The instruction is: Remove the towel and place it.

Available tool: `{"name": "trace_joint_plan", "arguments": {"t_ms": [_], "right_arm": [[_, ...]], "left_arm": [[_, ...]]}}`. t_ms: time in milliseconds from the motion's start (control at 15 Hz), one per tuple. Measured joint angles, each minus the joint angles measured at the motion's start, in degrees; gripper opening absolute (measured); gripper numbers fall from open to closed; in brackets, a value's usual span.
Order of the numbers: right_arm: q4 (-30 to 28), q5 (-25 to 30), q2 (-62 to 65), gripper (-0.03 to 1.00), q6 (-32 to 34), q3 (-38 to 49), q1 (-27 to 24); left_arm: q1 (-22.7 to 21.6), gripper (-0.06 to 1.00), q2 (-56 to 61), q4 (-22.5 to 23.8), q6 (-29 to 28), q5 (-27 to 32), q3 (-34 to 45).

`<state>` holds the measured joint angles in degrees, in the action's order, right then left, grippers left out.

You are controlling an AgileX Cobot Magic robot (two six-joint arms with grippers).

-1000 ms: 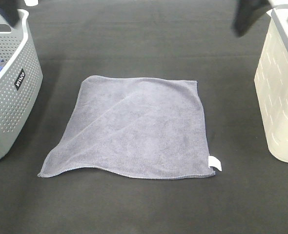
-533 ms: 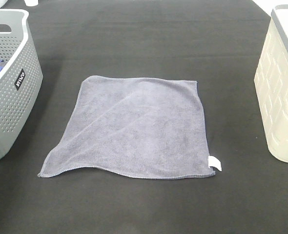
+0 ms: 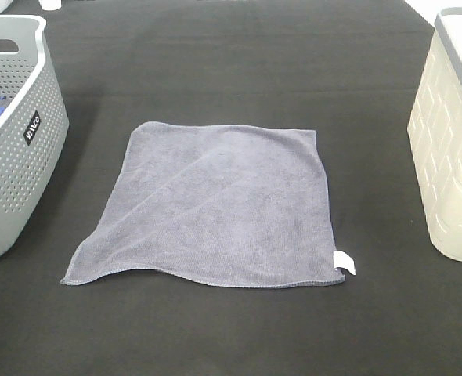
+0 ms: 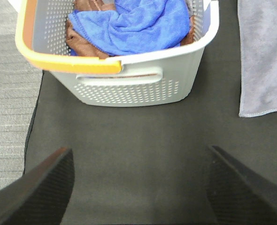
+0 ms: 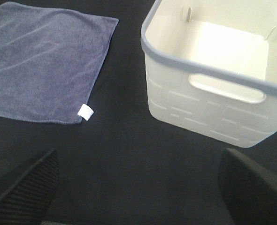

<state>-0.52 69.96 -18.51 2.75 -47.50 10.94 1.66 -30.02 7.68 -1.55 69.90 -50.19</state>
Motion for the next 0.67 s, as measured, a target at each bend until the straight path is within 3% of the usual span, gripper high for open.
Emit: {"name": "trace_joint_plan", "arguments": {"t_ms": [400, 667], "right_arm": [[1.8, 0.0, 17.5, 0.84, -3.8, 13.6, 0.0], [2.1, -0.1, 18.7, 0.78, -7.1, 18.8, 0.0]], "left_arm": [[0.0, 0.7, 21.9, 0.3, 0.0, -4.2, 15.2], [0.0, 0.7, 28.7, -0.2, 0.0, -7.1, 20.1]]}}
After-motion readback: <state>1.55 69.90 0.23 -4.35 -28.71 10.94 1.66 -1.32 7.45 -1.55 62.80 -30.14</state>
